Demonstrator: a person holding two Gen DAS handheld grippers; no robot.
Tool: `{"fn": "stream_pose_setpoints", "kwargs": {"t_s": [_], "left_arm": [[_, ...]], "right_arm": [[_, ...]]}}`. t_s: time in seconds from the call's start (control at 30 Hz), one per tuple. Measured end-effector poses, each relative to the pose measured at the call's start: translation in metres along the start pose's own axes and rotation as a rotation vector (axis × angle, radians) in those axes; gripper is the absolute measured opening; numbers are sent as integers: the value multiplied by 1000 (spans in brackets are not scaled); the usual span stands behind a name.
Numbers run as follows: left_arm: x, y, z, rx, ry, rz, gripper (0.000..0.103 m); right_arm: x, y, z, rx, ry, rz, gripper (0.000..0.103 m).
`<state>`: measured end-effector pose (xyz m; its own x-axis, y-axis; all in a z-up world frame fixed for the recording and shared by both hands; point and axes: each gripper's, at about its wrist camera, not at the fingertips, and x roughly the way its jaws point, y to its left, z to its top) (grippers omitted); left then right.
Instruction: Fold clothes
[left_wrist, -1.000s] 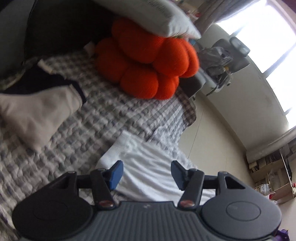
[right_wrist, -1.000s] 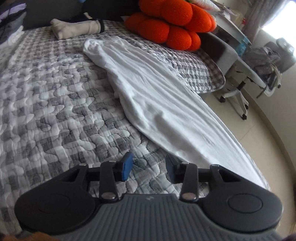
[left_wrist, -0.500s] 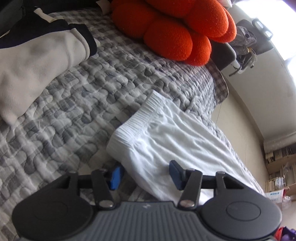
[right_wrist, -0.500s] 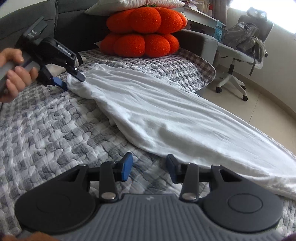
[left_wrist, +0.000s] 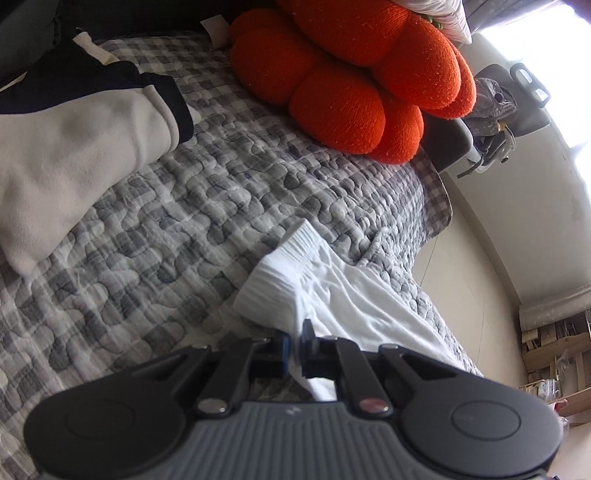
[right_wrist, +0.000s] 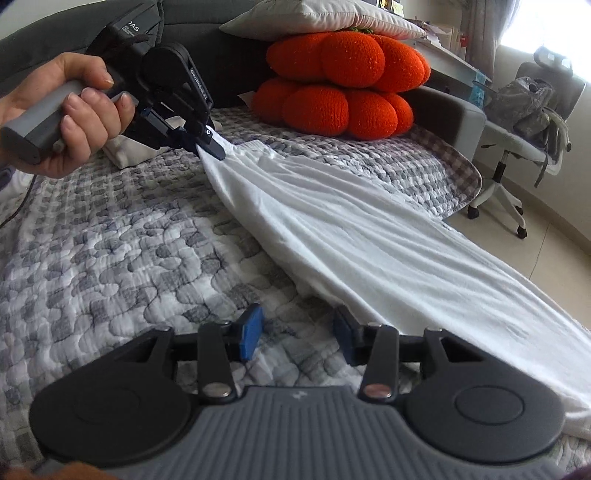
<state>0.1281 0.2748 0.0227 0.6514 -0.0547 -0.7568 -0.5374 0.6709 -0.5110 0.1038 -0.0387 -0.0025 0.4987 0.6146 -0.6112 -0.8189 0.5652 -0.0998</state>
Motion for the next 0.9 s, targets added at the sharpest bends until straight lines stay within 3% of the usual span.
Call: {"fn": "stream_pose_setpoints", "kwargs": {"t_s": [0.17,0.67,0.9], "left_arm": [[4,3,2,-17,15,-7,6],[7,3,4,2,21,-9,7],[8,2,3,17,20,1,7]], "right_arm": [[11,3,7,-33,-41,-40,51],[14,7,17,-129,-40,-59,51],[16,12,19,-142,-38,-11,51]]}}
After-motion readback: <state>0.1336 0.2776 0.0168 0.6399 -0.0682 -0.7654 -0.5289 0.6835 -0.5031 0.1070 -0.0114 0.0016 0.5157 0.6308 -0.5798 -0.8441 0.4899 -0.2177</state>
